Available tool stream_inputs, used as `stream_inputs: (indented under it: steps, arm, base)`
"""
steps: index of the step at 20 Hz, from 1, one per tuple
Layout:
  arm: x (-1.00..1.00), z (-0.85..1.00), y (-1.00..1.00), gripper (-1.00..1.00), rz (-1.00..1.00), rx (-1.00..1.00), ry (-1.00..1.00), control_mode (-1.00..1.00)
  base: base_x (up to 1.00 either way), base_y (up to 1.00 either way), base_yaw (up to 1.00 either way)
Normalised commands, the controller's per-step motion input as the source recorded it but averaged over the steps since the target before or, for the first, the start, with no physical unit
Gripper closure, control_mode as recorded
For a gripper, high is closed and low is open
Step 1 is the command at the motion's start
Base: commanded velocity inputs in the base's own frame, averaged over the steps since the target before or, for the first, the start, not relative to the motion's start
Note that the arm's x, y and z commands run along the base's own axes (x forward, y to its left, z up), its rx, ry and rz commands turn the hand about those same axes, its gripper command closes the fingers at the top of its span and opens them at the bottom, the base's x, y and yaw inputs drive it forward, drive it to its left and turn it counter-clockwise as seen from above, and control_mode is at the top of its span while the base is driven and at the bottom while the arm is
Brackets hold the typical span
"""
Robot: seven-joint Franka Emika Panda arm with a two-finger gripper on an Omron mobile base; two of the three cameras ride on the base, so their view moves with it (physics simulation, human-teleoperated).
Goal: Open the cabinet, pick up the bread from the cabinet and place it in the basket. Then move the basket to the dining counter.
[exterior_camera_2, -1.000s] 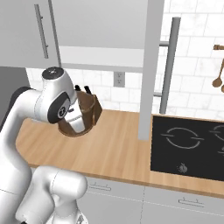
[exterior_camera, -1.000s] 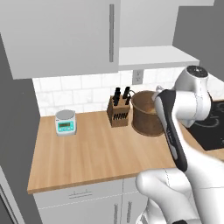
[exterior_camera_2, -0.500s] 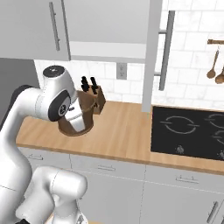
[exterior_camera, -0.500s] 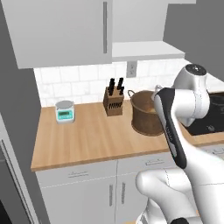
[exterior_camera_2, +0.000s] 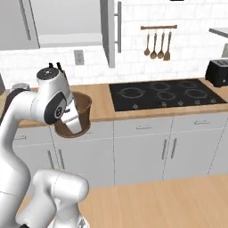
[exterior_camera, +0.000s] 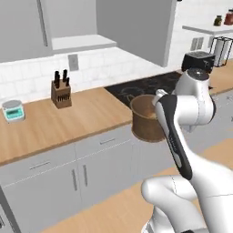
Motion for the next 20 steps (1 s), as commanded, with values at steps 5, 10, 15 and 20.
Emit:
stream_inputs:
  steps: [5,10,15,20]
  arm:
    - [0.00,0.00,0.00,1.00,0.00,0.00,0.00,1.00]
    - [0.00,0.00,0.00,1.00,0.00,0.00,0.00,1.00]
    - [0.00,0.00,0.00,1.00,0.00,0.00,0.00,1.00]
    - [0.00,0.00,0.00,1.00,0.00,0.00,0.00,1.00]
  base:
    - [-0.30,0.00,-0.94]
    - [-0.03,0.00,-1.00]
    - [0.00,0.00,-1.00]
    - [0.00,0.00,-1.00]
